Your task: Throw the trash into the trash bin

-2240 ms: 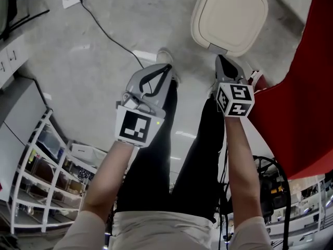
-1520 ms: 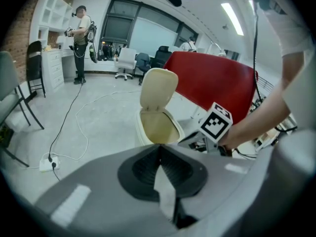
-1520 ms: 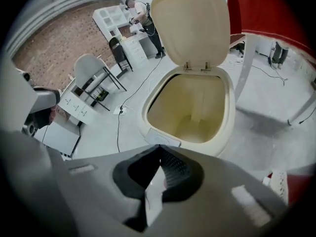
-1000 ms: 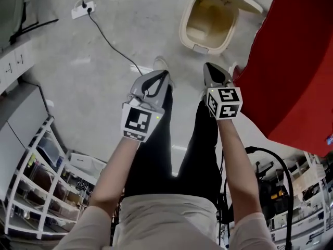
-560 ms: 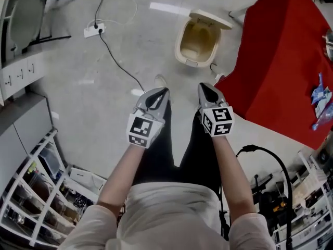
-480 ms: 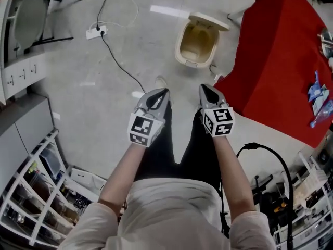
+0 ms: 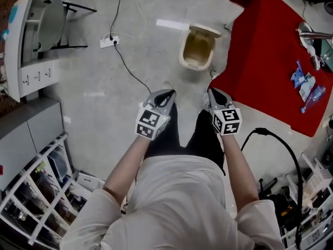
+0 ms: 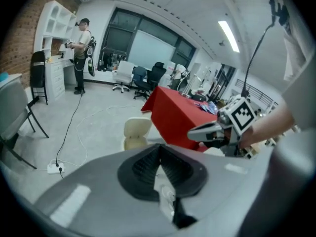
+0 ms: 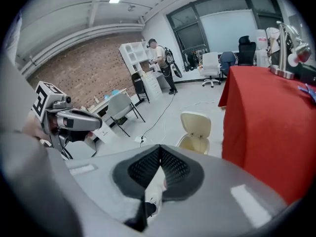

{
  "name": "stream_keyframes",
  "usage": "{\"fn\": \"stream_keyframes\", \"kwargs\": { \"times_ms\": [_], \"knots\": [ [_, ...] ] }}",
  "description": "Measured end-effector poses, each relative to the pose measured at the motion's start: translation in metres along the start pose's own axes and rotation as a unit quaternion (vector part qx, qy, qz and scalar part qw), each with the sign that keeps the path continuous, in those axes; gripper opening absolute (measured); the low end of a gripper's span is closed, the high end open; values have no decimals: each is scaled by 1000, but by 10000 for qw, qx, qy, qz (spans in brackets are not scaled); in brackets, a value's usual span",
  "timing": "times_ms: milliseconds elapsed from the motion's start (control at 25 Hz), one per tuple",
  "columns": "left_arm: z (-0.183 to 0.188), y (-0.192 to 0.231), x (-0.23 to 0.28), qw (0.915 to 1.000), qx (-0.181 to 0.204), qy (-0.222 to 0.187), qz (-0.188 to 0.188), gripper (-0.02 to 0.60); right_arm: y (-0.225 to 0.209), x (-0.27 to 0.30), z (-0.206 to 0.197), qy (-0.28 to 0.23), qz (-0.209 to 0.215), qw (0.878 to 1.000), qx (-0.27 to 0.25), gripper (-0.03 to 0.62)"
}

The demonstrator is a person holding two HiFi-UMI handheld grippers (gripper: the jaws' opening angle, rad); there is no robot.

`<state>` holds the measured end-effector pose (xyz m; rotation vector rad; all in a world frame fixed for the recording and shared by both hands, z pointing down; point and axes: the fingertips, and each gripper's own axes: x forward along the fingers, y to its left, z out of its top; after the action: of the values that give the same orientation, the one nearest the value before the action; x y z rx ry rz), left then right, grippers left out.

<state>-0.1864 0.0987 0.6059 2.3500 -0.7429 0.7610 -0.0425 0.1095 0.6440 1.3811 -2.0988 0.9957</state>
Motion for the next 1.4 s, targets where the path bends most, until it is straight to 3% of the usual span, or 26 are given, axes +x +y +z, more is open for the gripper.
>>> {"fn": "stream_keyframes", "kwargs": {
  "times_ms": [240, 840, 1400],
  "knots": [
    [36, -32, -27, 9988, 436, -25, -235, 4, 15, -46, 30, -316, -73, 9994, -125, 1],
    [77, -68, -86, 9950, 870, -306, -382, 5, 44, -139, 62, -964, -248, 9950, -94, 0],
    [98, -75, -98, 9936, 744, -562, -636, 4, 65, -155, 77, -1177, -331, 9924, -158, 0]
  ]
}}
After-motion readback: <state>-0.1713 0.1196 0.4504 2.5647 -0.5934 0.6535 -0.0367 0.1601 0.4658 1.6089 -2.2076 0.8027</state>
